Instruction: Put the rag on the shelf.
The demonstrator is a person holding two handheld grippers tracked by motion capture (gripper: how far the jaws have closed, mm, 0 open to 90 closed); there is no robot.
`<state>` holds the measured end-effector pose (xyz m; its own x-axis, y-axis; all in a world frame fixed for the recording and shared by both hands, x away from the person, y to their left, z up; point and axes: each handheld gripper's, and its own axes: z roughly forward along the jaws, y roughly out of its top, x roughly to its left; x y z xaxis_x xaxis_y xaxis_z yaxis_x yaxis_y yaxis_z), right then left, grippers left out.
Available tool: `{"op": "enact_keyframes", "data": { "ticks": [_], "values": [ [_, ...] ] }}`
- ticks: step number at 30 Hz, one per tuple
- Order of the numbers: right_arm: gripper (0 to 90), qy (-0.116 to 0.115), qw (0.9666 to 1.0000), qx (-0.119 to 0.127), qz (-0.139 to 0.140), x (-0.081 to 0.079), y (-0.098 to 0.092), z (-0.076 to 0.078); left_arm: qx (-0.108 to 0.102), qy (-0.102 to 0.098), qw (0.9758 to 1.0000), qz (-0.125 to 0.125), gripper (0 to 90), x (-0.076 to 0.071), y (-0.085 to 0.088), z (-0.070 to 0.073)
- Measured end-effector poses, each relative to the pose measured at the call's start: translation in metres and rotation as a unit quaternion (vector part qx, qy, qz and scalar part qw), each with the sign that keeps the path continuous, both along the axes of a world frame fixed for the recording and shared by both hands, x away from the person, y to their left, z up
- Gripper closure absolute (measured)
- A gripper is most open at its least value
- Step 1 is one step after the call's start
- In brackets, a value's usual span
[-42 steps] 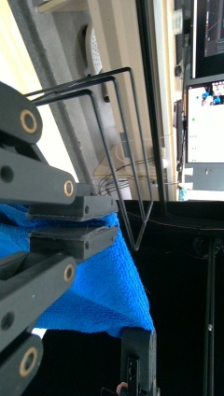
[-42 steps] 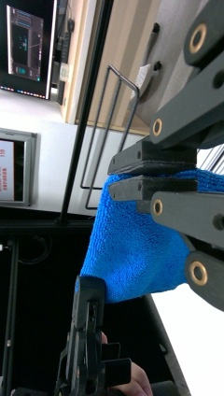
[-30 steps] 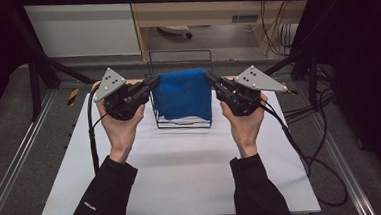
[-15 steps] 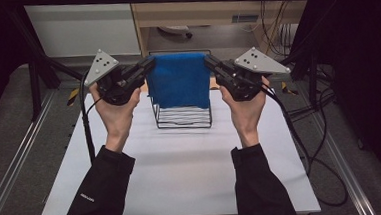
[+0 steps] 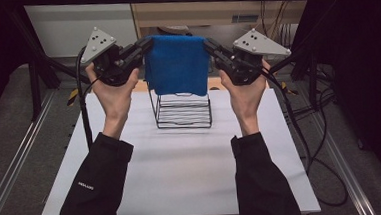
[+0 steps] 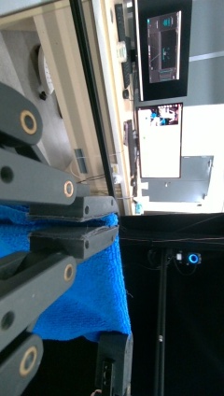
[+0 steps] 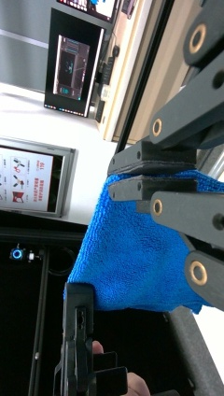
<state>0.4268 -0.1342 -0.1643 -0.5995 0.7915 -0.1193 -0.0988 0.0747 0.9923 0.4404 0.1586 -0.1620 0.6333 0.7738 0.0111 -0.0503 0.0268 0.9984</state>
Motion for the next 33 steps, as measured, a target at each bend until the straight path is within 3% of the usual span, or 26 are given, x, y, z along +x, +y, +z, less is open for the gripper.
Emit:
{"op": "enact_keyframes", "data": {
  "ticks": [6,24,33],
  "values": [
    [86.8,-0.006,1.0,0.002,-0.004,0.005,-0.001,0.011,0.0,-0.011,0.9999,0.007,85.1,0.006,-0.002,0.01],
    [86.7,-0.006,0.9999,0.006,-0.013,0.035,0.001,0.029,-0.016,-0.005,0.9998,0.009,85.1,0.037,-0.004,0.023],
    [86.7,0.0,0.9998,0.007,-0.018,0.051,0.003,0.03,-0.011,0.003,0.9998,0.016,85.0,0.054,-0.004,0.023]
  ]
}}
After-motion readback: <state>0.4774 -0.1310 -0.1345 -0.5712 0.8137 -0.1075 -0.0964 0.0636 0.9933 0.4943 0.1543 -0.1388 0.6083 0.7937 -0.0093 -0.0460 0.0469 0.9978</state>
